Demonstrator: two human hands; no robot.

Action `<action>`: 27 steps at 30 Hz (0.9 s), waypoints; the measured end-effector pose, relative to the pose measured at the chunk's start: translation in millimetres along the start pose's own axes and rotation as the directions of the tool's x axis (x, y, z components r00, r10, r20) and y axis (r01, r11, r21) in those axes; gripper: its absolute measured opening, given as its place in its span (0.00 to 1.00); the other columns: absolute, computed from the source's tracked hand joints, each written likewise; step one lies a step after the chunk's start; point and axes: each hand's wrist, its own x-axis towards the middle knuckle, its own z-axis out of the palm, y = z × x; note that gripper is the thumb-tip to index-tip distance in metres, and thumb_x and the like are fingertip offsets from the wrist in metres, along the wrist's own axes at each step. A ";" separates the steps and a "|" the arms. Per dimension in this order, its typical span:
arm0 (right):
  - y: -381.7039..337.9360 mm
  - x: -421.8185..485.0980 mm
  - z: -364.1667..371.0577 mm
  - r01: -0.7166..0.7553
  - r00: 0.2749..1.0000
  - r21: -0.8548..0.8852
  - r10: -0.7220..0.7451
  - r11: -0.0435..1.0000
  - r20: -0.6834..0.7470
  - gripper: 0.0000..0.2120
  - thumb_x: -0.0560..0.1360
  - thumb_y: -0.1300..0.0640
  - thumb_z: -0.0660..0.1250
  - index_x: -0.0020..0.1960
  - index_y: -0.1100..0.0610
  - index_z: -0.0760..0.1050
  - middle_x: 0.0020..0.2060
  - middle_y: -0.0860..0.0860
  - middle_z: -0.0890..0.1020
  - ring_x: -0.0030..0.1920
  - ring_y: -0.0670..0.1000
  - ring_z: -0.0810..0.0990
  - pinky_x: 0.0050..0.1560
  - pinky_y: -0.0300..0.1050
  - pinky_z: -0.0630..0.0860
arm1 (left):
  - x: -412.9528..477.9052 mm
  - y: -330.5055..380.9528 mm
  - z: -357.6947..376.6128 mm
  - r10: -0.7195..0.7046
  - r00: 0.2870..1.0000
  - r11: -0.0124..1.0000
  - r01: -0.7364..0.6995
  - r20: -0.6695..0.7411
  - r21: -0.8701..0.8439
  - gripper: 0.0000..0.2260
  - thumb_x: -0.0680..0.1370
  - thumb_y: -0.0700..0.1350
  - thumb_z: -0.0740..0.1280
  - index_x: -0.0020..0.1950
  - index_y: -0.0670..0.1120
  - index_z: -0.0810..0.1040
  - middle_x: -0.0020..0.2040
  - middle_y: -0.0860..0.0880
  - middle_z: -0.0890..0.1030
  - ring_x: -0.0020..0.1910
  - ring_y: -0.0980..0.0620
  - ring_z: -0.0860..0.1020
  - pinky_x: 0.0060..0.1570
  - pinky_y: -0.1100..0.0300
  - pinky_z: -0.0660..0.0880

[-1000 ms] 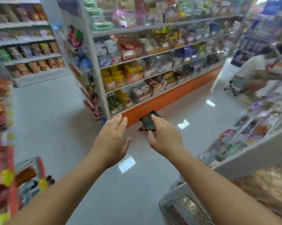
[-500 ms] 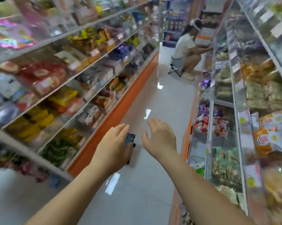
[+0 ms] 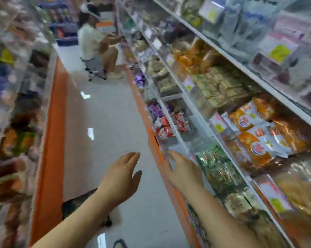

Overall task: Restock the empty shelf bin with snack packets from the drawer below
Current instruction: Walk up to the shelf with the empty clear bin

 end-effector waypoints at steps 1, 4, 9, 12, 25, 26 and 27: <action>7.5 1.9 -2.3 -0.050 0.999 0.006 0.050 0.999 -0.017 0.17 0.82 0.45 0.59 0.67 0.49 0.74 0.60 0.49 0.82 0.58 0.57 0.80 0.53 0.53 0.78 | 15.7 0.7 3.6 0.063 0.998 0.998 -0.063 0.031 0.000 0.27 0.81 0.54 0.65 0.78 0.47 0.67 0.75 0.50 0.71 0.71 0.46 0.72 0.66 0.53 0.73; 29.6 7.7 -7.5 -0.170 0.984 0.016 0.171 0.985 -0.053 0.19 0.82 0.44 0.59 0.69 0.48 0.74 0.61 0.48 0.82 0.57 0.56 0.81 0.51 0.52 0.80 | 57.8 6.5 18.3 0.214 0.971 0.977 -0.211 0.108 -0.032 0.27 0.78 0.52 0.67 0.76 0.46 0.70 0.71 0.49 0.75 0.67 0.45 0.75 0.63 0.53 0.76; 70.5 26.5 3.0 -0.307 0.950 0.024 0.308 0.951 -0.049 0.19 0.82 0.44 0.58 0.70 0.46 0.75 0.57 0.48 0.84 0.54 0.57 0.82 0.46 0.48 0.78 | 116.0 13.8 59.3 0.339 0.918 0.940 -0.339 0.207 -0.039 0.27 0.77 0.52 0.68 0.75 0.45 0.71 0.70 0.48 0.76 0.66 0.45 0.77 0.62 0.53 0.77; 82.6 30.5 18.4 -0.348 0.930 0.042 0.350 0.937 -0.110 0.17 0.80 0.45 0.61 0.66 0.46 0.79 0.52 0.49 0.86 0.52 0.59 0.83 0.45 0.50 0.77 | 139.7 15.8 82.9 0.378 0.875 0.922 -0.385 0.304 -0.038 0.27 0.79 0.51 0.66 0.77 0.46 0.69 0.73 0.50 0.73 0.68 0.46 0.74 0.63 0.54 0.75; 59.8 95.7 137.4 -0.652 0.689 0.237 0.694 0.720 -0.209 0.10 0.81 0.43 0.60 0.51 0.47 0.75 0.43 0.47 0.83 0.46 0.54 0.83 0.36 0.48 0.74 | 263.6 -52.6 162.7 0.592 0.553 0.738 -0.664 0.587 -0.118 0.27 0.80 0.52 0.63 0.79 0.49 0.66 0.75 0.52 0.70 0.73 0.47 0.69 0.68 0.53 0.71; 58.5 100.4 153.8 -0.677 0.655 0.251 0.722 0.692 -0.223 0.10 0.80 0.42 0.60 0.51 0.47 0.75 0.42 0.47 0.83 0.45 0.54 0.83 0.35 0.48 0.75 | 271.1 -62.7 172.9 0.605 0.517 0.714 -0.689 0.606 -0.125 0.27 0.80 0.53 0.63 0.79 0.49 0.65 0.75 0.52 0.69 0.74 0.48 0.68 0.69 0.54 0.70; 58.2 104.0 170.6 -0.696 0.629 0.260 0.743 0.670 -0.231 0.11 0.79 0.42 0.61 0.53 0.47 0.77 0.43 0.47 0.84 0.45 0.54 0.84 0.36 0.48 0.76 | 276.8 -72.4 182.1 0.613 0.486 0.691 -0.712 0.622 -0.125 0.27 0.81 0.53 0.62 0.80 0.49 0.64 0.76 0.52 0.68 0.74 0.48 0.67 0.70 0.54 0.69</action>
